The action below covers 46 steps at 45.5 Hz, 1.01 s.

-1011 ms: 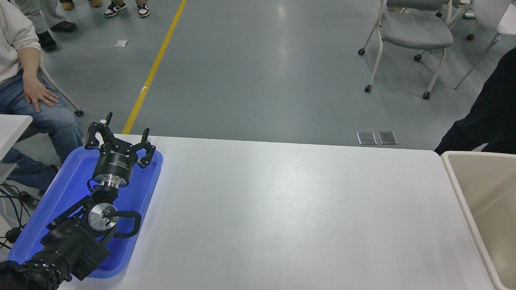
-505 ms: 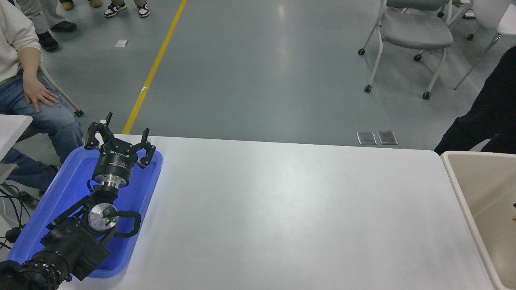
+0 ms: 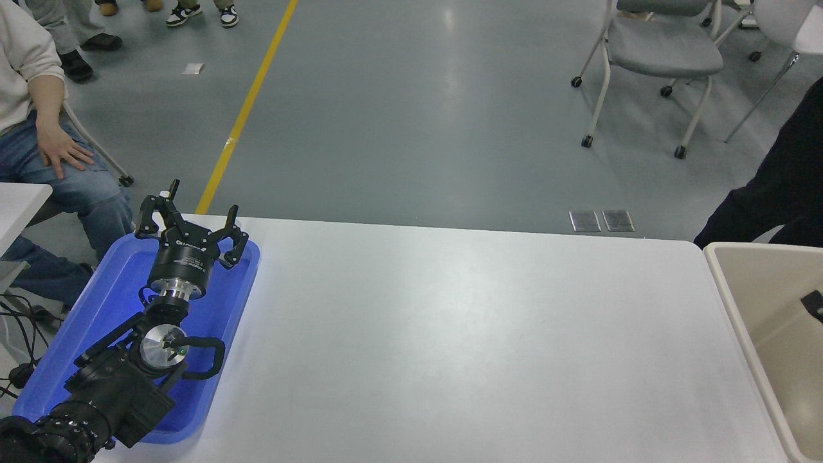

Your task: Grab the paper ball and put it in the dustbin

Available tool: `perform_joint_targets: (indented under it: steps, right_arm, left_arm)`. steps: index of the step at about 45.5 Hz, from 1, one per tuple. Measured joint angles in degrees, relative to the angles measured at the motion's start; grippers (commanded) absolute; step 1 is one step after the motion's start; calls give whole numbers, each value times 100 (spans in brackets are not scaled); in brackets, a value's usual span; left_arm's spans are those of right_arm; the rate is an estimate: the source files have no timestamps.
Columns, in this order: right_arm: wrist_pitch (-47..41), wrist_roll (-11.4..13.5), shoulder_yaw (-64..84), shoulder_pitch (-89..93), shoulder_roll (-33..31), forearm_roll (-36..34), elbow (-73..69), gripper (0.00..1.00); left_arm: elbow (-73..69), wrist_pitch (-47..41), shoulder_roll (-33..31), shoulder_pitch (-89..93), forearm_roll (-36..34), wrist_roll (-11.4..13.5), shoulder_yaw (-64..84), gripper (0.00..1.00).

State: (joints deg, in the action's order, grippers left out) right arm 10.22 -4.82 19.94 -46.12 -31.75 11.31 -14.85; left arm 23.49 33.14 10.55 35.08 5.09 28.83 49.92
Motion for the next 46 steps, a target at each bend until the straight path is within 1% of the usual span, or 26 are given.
perform_joint_targets:
  steps: [7, 17, 22, 37, 40, 42, 46]
  right_arm:
    - [3, -1, -258, -739, -145, -21, -715, 100]
    - [30, 0, -1296, -1281, -102, -41, -1282, 100]
    - [54, 0, -2021, -1367, -49, -45, -1394, 100]
    - [43, -62, -4995, -966, 291, -39, -1539, 100]
    - [29, -134, -5513, -830, 375, -23, -1570, 100]
    - [22, -224, -5831, -729, 430, -9, -1588, 100]
    - [-15, -477, -6314, -550, 525, 11, -1629, 100]
  left_arm:
    - [-2, 0, 0, 0, 0, 0, 0, 100]
    - [-2, 0, 0, 0, 0, 0, 0, 100]
    - [-3, 0, 1, 0, 1, 0, 0, 100]
    - [-2, 0, 0, -1, 1, 0, 0, 100]
    - [-2, 0, 0, -1, 1, 0, 0, 100]
    - [-2, 0, 0, -1, 1, 0, 0, 100]
    - [-2, 0, 0, -1, 1, 0, 0, 100]
